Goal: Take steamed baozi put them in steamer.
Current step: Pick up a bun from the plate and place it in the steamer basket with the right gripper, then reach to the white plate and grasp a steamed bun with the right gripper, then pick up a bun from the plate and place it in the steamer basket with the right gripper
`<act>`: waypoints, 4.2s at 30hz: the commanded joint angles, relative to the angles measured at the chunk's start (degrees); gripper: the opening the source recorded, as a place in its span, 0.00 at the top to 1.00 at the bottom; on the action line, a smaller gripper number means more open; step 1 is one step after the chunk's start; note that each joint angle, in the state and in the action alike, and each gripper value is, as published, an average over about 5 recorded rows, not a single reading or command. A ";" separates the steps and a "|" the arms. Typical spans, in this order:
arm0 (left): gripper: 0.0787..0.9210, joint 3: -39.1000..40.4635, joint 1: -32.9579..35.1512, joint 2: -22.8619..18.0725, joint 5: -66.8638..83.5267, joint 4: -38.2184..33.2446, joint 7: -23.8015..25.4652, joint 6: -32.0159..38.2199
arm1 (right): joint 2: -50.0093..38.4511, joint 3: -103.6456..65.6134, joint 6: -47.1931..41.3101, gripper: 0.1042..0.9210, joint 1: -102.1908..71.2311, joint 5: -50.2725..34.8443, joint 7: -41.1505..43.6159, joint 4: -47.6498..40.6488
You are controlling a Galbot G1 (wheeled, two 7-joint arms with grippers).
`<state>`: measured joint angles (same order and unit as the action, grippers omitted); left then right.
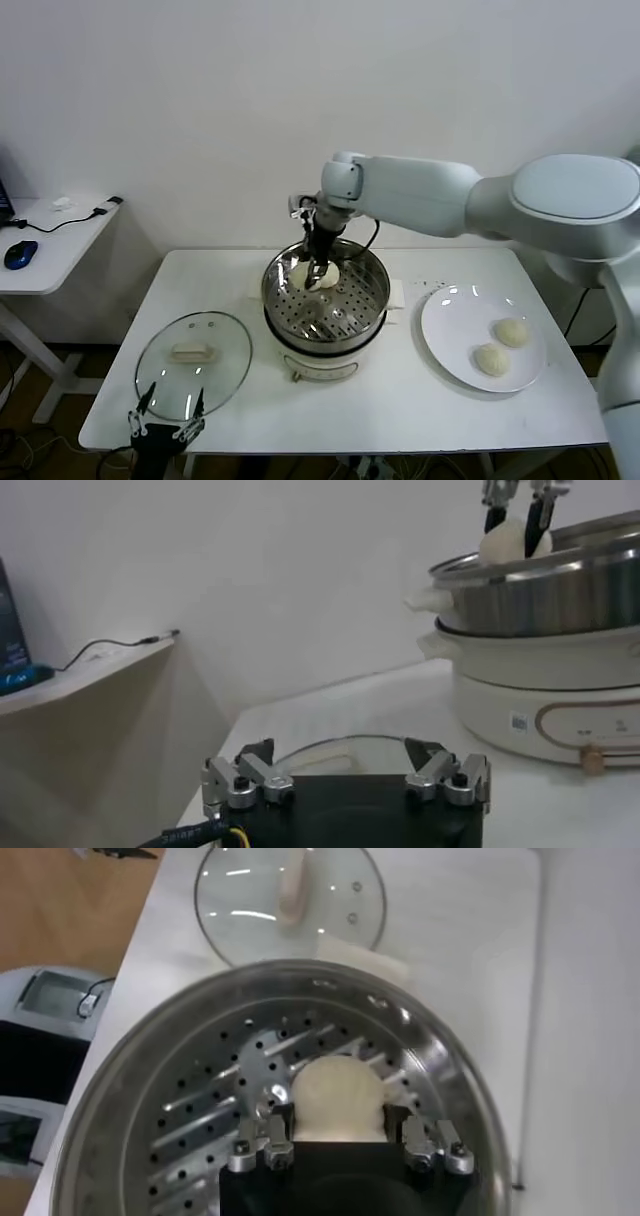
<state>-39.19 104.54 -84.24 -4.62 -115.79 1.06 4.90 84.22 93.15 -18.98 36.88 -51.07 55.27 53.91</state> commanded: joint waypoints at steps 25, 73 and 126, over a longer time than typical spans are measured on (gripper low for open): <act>0.12 -0.04 0.10 0.27 -0.36 0.48 0.01 0.06 | -9.68 -0.04 1.76 0.12 8.48 1.10 3.73 5.69; 0.12 -1.00 1.03 -2.49 -4.36 -1.77 -0.31 -2.02 | -49.18 -30.18 10.07 0.12 -31.64 48.90 8.44 11.45; 0.12 -0.80 2.70 -2.35 -4.62 -0.82 -0.48 -0.78 | -28.88 -18.54 53.91 0.45 5.42 63.43 18.65 11.38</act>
<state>-39.94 107.19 -86.55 -9.08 -116.47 0.54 4.23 44.34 70.32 12.40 25.11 4.40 70.92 64.95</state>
